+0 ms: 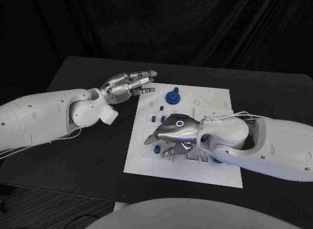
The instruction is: Assemble the parts on the task board
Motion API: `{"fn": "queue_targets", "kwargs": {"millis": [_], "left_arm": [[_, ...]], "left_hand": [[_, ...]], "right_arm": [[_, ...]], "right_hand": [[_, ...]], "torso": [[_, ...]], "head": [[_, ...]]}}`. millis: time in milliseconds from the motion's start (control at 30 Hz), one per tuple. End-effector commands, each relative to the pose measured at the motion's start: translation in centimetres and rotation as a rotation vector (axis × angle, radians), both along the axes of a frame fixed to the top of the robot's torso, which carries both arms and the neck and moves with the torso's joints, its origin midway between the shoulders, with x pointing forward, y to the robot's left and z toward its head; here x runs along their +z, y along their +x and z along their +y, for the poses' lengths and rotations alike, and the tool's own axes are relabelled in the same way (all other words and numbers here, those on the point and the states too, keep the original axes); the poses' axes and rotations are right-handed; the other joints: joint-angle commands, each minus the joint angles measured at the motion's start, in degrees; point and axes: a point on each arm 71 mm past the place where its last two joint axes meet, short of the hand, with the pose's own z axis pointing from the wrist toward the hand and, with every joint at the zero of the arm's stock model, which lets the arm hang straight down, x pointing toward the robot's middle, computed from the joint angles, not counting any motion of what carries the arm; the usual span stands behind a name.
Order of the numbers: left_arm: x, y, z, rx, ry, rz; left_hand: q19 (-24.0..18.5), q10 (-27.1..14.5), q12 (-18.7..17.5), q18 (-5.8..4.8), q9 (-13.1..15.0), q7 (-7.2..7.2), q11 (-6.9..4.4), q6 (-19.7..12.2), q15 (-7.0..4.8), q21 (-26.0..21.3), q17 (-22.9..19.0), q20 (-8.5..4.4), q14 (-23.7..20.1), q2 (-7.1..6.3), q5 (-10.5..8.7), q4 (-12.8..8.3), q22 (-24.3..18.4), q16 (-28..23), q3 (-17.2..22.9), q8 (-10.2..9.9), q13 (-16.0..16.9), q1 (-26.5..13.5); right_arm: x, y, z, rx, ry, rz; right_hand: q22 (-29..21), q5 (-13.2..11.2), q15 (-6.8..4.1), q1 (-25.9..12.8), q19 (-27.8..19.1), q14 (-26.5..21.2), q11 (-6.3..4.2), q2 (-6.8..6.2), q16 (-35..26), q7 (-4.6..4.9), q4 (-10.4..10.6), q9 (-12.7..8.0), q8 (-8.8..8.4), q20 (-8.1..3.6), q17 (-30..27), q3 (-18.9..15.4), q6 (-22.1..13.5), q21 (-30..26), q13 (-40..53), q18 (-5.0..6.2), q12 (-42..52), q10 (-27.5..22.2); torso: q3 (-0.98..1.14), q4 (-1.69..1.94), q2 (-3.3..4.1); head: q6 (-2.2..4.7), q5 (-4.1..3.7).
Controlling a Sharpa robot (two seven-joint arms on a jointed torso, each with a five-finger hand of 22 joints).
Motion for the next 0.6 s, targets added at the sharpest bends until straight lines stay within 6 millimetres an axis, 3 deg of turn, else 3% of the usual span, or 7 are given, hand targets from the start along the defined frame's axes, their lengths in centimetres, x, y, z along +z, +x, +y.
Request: {"fn": "queue_targets", "kwargs": {"millis": [33,167,267,300,367,433,600], "left_arm": [[0.0,-0.2,0.0,-0.013,-0.012,0.001],[0.0,-0.2,0.1,-0.01,-0.011,0.001],[0.0,-0.3,0.2,-0.006,-0.01,0.001],[0.0,-0.3,0.3,-0.004,-0.009,0.001],[0.0,-0.4,0.5,0.001,-0.007,0.001],[0.0,-0.4,0.6,0.006,-0.005,0.001],[0.0,-0.4,0.7,0.012,-0.004,-0.001]], "left_hand": [[0.32,0.09,0.39,1.11,0.08,0.06,0.29,0.43,0.29,0.24,0.08,0.06,0.13,0.59,0.19,0.18,-0.01,0.24,0.2,0.27,0.08,-0.1],[0.32,0.09,0.39,1.11,0.08,0.06,0.29,0.43,0.29,0.24,0.08,0.06,0.13,0.59,0.19,0.18,-0.01,0.24,0.2,0.27,0.08,-0.1],[0.35,0.12,0.44,1.11,0.1,0.07,0.3,0.59,0.29,0.25,0.09,0.06,0.16,0.63,0.19,0.23,0.02,0.27,0.19,0.34,0.09,-0.14],[0.35,0.12,0.44,1.11,0.1,0.07,0.3,0.59,0.29,0.25,0.09,0.06,0.16,0.63,0.19,0.23,0.02,0.27,0.19,0.34,0.09,-0.14],[0.43,0.2,0.54,1.11,0.13,0.09,0.33,0.78,0.29,0.29,0.11,0.07,0.21,0.61,0.22,0.32,0.09,0.33,0.14,0.43,0.12,-0.22],[0.43,0.2,0.54,1.11,0.13,0.09,0.33,0.78,0.29,0.29,0.11,0.07,0.21,0.61,0.22,0.32,0.09,0.33,0.14,0.43,0.12,-0.22],[0.45,0.27,0.62,1.11,0.15,0.11,0.37,0.93,0.3,0.31,0.11,0.09,0.25,0.54,0.3,0.38,0.08,0.37,0.07,0.52,0.13,-0.28]], "right_arm": [[1.9,0.2,-1.1,-0.024,0.146,-0.001],[4.6,1.2,-3.5,-0.116,0.258,0.057],[6.8,2.2,-5.8,-0.2,0.342,0.12],[7.4,2.5,-6.5,-0.226,0.369,0.132],[8.8,3.1,-8.3,-0.28,0.424,0.139],[9.9,3.5,-10.2,-0.332,0.473,0.126],[10.5,4.5,-13.8,-0.496,0.464,0.14]], "right_hand": [[1.0,-0.21,-0.28,-0.52,-0.6,-0.68,0.01,-1.4,0.15,-0.16,1.02,-0.5,-0.15,-0.14,-0.31,-1.13,-1.47,-0.94,-0.06,0.81,0.7,-2.15],[1.16,0.68,-0.14,-0.07,-0.81,-1.19,-0.09,0.66,0.9,1.44,0.76,-0.41,0.44,-0.13,0.16,0.21,1.02,-1.25,0.69,0.7,3.64,-1.6],[2.27,4.31,0.68,2.15,0.86,-0.4,-1.07,3.06,5.12,3.94,-2.02,-0.11,1.33,0.09,3.55,1.27,4.9,4.07,5.0,0.04,13.18,2.98],[2.79,6.67,-0.39,4.67,1.52,-0.21,-1.85,3.59,6.39,5.3,-4.22,0.18,2.17,-0.33,4.72,2.02,6.53,7.09,7.87,-0.07,18.36,5.96],[3.17,8.55,-2.29,4.61,2.06,-0.27,-4.53,4.7,7.35,5.01,-6.34,0.36,3.38,-1.19,5.04,1.49,8.62,10.99,20.1,-1.0,35.79,3.79],[4.72,8.52,-2.83,4.01,4.34,4.16,-5.13,5.03,14.84,4.33,-6.71,0.91,4.94,-2.36,13.12,1.94,10.93,20.95,31.54,-1.51,51.42,-0.11],[9.47,4.98,-4.02,-3.84,11.69,14.65,-6.66,6.04,34.53,2.57,-2.2,3.92,10.4,-3.5,38.89,-0.73,17.84,48.69,82.75,-5.13,84.03,39.65]], "torso": [[0.0,0.0,-0.01],[0.0,0.01,-0.02],[0.0,-0.04,-0.01],[0.0,-0.06,-0.01],[-0.02,-0.1,-0.03],[-0.05,-0.08,-0.04],[-0.06,0.02,0.0]], "head": [[-0.01,0.09],[-0.01,0.3],[-0.01,0.37],[-0.01,0.3],[-0.01,0.06],[-0.01,-0.28],[-0.01,-1.1]]}}
